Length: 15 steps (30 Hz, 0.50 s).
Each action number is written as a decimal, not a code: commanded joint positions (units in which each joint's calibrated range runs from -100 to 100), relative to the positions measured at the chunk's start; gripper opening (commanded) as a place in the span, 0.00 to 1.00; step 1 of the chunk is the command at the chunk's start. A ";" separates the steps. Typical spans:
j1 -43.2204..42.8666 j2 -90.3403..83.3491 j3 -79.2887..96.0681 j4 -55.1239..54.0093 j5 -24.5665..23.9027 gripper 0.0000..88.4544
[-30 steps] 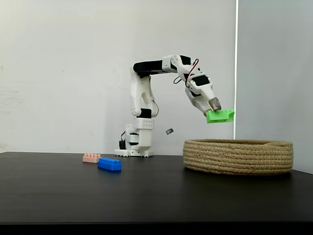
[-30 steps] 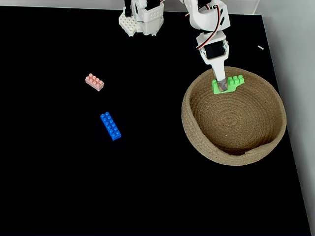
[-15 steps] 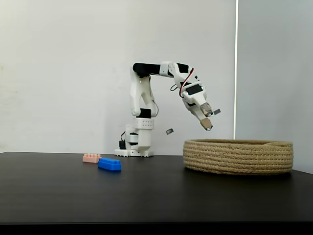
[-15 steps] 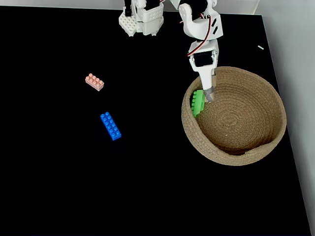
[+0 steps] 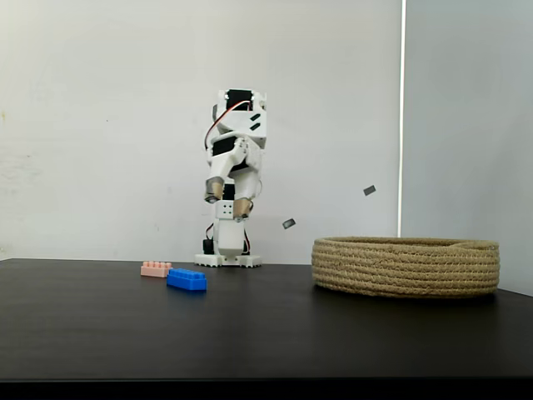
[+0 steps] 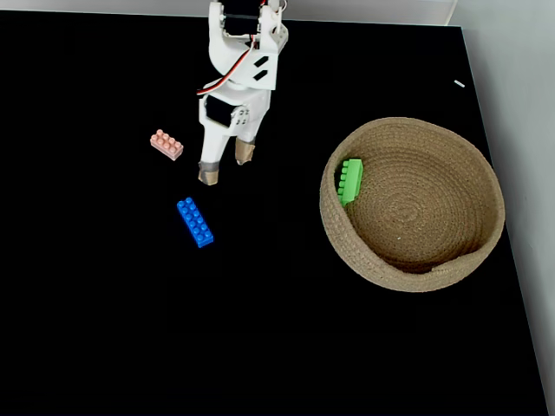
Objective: Place the lego blocks in the tray
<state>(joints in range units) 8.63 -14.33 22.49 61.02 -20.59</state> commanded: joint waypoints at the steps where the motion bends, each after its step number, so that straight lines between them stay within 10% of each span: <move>1: 3.90 2.21 -1.29 0.49 -0.68 0.30; 15: 8.43 22.85 -19.25 -3.92 0.10 0.33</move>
<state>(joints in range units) 15.39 5.68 12.59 56.31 -21.07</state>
